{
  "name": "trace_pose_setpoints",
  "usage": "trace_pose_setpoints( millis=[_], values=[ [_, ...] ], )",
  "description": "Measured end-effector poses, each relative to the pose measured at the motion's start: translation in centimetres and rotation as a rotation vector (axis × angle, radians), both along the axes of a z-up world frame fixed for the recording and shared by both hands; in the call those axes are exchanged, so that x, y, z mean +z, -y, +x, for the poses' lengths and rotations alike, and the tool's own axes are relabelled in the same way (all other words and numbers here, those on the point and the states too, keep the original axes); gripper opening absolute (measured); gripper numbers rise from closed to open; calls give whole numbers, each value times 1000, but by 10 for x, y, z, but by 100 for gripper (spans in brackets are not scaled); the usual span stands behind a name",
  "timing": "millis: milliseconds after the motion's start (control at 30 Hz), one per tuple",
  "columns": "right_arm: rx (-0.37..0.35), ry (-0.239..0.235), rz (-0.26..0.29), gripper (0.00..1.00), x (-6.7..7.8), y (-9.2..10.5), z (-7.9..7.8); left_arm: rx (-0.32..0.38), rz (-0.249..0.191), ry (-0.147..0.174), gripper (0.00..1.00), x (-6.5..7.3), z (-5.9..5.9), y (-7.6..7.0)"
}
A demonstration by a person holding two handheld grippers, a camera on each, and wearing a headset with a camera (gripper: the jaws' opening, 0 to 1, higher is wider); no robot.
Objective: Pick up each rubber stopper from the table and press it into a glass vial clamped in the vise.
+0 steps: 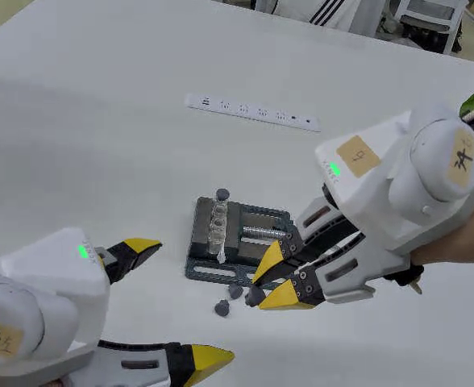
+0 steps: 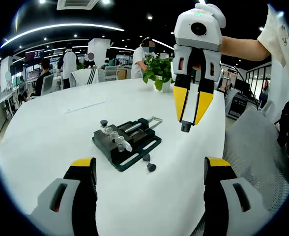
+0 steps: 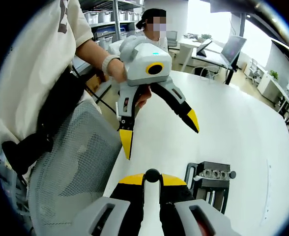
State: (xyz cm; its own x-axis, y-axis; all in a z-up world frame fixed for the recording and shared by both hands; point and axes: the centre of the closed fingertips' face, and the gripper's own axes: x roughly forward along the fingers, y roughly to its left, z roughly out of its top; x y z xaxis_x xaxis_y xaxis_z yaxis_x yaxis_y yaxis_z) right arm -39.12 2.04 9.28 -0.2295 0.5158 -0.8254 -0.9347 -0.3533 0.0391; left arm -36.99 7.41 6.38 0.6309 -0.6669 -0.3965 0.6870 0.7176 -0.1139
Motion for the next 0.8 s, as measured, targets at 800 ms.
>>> trace_pose_setpoints(
  millis=[800],
  values=[
    [61,86,-76,5,-3,8,43,81,-17,-16,99,-5,6,-18]
  ],
)
